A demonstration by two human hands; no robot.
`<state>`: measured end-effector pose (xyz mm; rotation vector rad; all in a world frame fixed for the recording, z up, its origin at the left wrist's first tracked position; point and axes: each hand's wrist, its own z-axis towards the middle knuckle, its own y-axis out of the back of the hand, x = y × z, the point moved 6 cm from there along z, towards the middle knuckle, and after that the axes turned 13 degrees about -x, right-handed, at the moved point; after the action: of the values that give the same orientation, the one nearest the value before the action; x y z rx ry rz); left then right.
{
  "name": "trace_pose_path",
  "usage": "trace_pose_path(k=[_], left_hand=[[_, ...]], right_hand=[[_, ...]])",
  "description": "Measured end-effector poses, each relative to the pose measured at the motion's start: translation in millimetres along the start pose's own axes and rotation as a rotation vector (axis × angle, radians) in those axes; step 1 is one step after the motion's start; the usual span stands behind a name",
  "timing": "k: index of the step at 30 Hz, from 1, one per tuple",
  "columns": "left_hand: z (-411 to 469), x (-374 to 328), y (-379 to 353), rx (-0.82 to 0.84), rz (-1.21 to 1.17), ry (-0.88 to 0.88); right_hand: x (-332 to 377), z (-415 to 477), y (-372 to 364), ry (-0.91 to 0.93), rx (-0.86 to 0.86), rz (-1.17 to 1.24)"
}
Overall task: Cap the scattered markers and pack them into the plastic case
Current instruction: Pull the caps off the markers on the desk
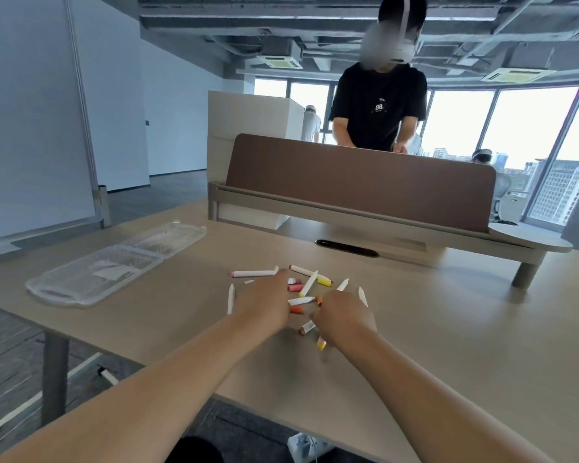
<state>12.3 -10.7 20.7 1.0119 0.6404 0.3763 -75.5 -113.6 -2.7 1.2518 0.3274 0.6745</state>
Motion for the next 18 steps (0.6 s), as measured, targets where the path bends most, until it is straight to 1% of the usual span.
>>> trace_pose_path(k=[3, 7, 11, 15, 18], left_hand=[[8.4, 3.4, 5.9, -0.014, -0.053, 0.0], [25.1, 4.4, 3.1, -0.016, -0.019, -0.046], [36.4, -0.2, -10.2, 0.079, 0.025, -0.11], [41.1, -4.2, -26.2, 0.139, 0.13, -0.152], [47.4, -4.6, -42.8, 0.236, 0.203, -0.161]], right_hand=[[9.3, 3.9, -0.4, -0.015, 0.025, -0.021], [16.3, 9.2, -2.0, -0.023, 0.112, -0.125], [18.2, 13.5, 1.0, 0.027, 0.126, -0.233], [16.1, 20.0, -0.7, 0.012, 0.162, -0.213], [15.0, 20.0, -1.8, 0.012, 0.148, -0.2]])
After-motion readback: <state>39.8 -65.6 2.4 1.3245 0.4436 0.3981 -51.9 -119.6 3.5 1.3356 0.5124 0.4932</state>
